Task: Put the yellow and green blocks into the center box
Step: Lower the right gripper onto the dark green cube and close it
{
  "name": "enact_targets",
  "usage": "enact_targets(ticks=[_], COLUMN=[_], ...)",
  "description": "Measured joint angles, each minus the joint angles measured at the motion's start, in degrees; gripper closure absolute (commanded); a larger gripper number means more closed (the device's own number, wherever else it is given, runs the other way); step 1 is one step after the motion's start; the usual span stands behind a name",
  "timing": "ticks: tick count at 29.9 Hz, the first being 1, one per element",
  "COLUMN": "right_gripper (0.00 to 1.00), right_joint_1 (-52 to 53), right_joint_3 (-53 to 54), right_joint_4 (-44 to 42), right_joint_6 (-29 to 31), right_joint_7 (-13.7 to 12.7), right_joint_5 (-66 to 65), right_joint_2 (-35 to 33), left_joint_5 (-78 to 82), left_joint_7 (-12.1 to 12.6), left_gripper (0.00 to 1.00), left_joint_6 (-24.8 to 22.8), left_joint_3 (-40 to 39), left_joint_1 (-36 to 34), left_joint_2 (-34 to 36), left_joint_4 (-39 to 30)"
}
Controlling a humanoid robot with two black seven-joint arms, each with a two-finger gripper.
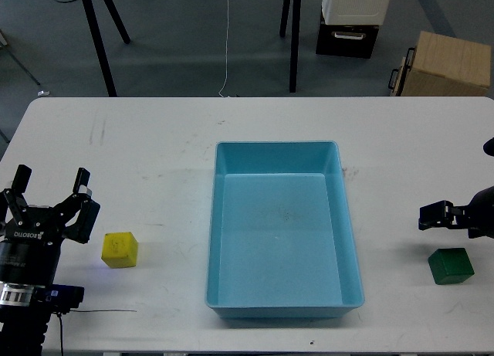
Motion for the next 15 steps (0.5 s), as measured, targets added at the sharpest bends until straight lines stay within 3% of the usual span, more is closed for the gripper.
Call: enact_targets(ticks=[15], right_gripper=[0.04], right_joint_1=[-3.12], right_joint_3=[-1.92], right_joint_4=[1.93], right_joint_6=[0.00], right_joint_7=[-0.59], right_joint_5=[-3.53], right_joint_2=[0.62], left_joint_5=[0.01], left_joint_7=[-0.01], left_gripper=[0.00], left_joint_6=[0.00], left_joint_3=[0.00], left_joint_1=[0.07], left_joint_2=[0.02], left_joint_4=[0.32])
